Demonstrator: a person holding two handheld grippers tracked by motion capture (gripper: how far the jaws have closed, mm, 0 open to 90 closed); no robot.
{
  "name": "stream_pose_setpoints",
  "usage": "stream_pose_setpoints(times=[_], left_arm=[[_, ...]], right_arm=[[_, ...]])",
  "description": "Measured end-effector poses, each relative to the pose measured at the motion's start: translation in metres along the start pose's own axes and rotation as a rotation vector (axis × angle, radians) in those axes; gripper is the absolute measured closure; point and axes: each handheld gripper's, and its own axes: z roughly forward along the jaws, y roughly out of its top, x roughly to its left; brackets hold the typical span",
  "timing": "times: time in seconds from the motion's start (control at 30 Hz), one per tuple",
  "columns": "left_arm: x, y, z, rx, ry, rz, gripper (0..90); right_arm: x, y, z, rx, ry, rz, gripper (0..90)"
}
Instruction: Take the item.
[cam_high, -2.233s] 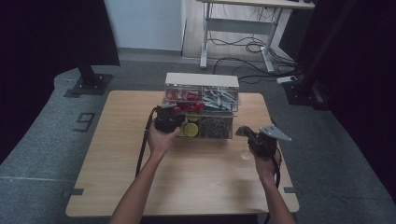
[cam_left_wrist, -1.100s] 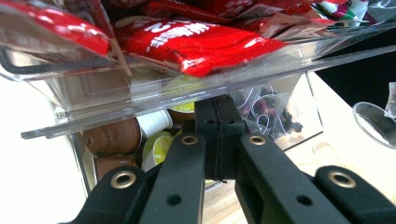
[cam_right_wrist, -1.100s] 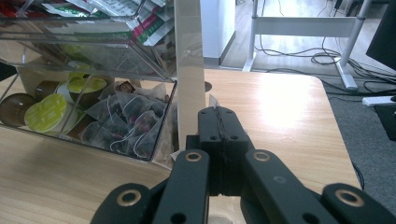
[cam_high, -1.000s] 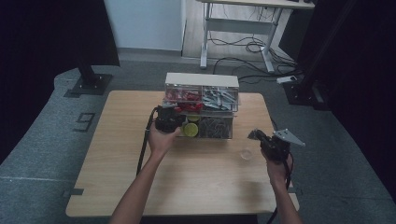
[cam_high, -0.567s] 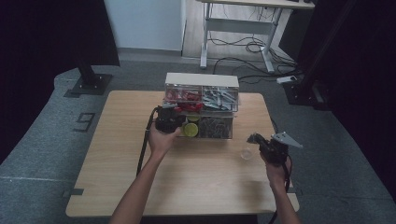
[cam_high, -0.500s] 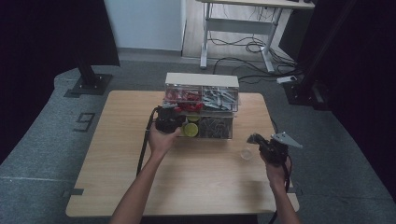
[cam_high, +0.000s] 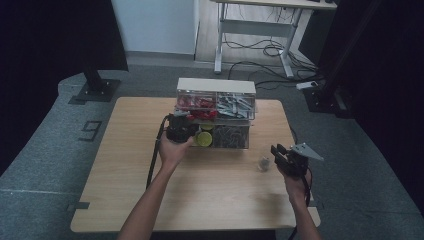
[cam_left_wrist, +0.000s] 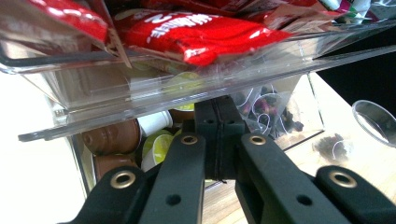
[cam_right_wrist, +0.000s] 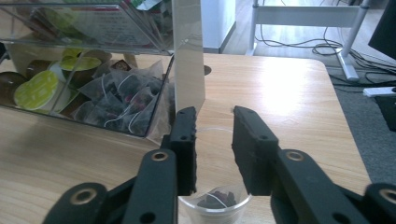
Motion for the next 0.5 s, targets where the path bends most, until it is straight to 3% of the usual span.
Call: stream_pose_setpoints(times=[0.1, 0.5], left_arm=[[-0.0009, -0.0003, 0.0004, 0.003, 0.000, 0.003, 90.0], [-0.0003, -0.0030, 0.0008, 0.002, -0.004, 0.001, 90.0]], right_arm=[[0.0015, -0.0030, -0.0005, -0.003, 0.032, 0.007, 61.5], [0.0096, -0.0111, -0.0048, -0.011, 0.095, 0.012, 55.9]])
